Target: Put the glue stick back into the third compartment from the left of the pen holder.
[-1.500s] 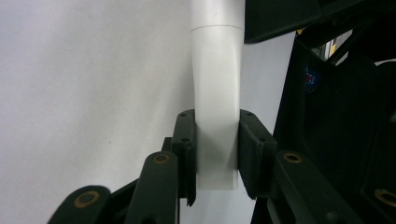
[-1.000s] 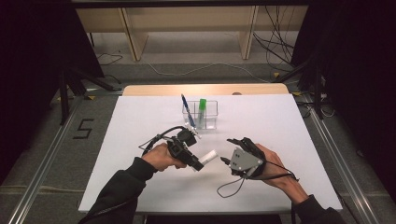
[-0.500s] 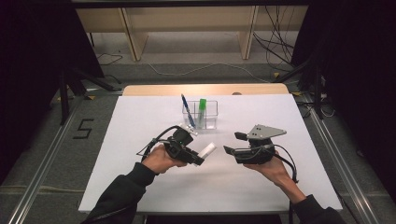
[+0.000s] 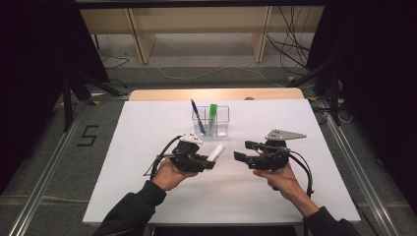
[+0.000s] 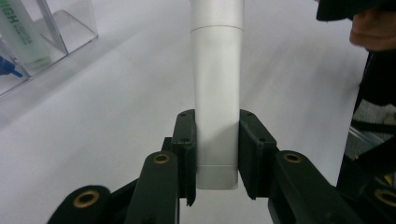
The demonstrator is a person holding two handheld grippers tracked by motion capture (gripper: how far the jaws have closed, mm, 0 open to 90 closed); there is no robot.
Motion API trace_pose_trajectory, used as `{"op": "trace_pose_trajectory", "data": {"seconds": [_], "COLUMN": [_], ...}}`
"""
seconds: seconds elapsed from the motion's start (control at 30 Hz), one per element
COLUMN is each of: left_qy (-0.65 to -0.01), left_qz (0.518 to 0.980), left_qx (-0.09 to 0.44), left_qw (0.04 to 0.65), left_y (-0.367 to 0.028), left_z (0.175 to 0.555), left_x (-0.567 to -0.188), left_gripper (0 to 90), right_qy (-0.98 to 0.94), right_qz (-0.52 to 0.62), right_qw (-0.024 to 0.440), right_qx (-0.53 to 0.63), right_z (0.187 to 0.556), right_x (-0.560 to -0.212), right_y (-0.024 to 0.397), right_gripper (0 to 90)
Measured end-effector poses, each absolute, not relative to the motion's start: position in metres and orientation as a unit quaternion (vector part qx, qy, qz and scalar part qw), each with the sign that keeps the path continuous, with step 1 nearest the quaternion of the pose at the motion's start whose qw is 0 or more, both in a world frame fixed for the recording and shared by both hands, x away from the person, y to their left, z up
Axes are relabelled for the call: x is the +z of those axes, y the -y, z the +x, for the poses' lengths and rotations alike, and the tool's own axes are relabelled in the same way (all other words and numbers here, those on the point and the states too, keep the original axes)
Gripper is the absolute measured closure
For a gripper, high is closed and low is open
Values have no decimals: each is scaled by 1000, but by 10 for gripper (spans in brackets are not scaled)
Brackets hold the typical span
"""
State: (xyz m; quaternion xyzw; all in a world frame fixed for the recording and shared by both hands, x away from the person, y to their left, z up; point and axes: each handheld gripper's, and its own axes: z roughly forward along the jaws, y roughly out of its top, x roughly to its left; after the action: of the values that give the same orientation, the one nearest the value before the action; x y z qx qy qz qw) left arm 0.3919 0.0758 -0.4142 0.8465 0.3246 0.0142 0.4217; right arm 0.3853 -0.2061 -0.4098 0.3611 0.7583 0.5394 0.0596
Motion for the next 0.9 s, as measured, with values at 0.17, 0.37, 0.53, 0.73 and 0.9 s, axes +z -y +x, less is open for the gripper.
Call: {"op": "trace_pose_trajectory", "data": {"seconds": [0.17, 0.37, 0.53, 0.73, 0.9], "left_qy": [-341, -351, -354, -355, -357], "left_qz": [823, 801, 785, 778, 770], "left_qx": [37, 70, 93, 106, 119], "left_qw": [452, 480, 499, 507, 516], "left_y": [-76, -73, -70, -65, -62], "left_z": [388, 383, 380, 377, 374], "left_x": [-415, -416, -417, -420, -421], "left_gripper": [708, 708, 708, 708, 708], "right_qy": [-758, -746, -731, -716, -697], "right_qz": [361, 368, 377, 385, 395], "right_qw": [46, 26, 6, -7, -29], "right_qx": [541, 554, 568, 582, 598], "right_z": [384, 385, 386, 391, 398], "right_x": [-411, -414, -413, -411, -410], "right_y": [202, 203, 200, 193, 185], "right_gripper": [299, 298, 299, 319, 363]}}
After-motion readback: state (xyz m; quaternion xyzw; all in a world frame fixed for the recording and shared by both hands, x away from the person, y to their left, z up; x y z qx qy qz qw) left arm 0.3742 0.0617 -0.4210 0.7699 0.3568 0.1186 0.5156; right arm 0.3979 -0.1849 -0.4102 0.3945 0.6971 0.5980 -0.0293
